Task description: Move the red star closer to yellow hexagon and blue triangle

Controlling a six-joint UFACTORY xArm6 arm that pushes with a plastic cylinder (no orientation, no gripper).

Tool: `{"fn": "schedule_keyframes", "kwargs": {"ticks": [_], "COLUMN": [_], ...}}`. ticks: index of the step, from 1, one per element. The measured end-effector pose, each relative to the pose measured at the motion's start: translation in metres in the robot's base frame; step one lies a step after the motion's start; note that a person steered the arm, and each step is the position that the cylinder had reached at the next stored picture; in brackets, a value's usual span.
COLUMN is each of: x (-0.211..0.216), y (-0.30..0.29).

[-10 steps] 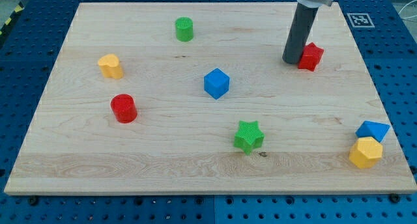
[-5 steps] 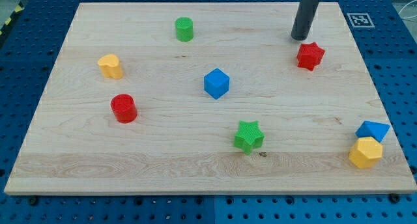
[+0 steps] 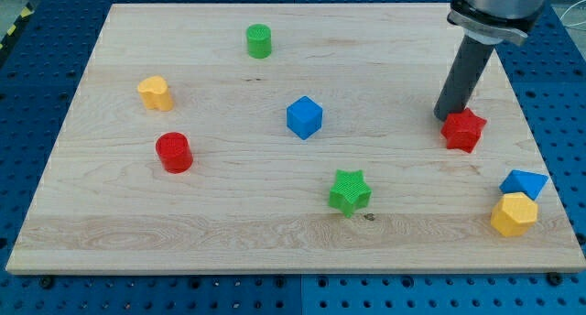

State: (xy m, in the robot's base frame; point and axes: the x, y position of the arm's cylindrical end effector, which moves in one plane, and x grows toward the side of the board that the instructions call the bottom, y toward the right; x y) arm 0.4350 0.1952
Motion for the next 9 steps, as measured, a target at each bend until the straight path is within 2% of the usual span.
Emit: {"fn": "schedule_keyframes", "kwargs": {"ticks": [4,6,8,9], "x": [0.071,0.089,0.085,0.036], "y": [0.011,0.015,0.011,-0.007]}}
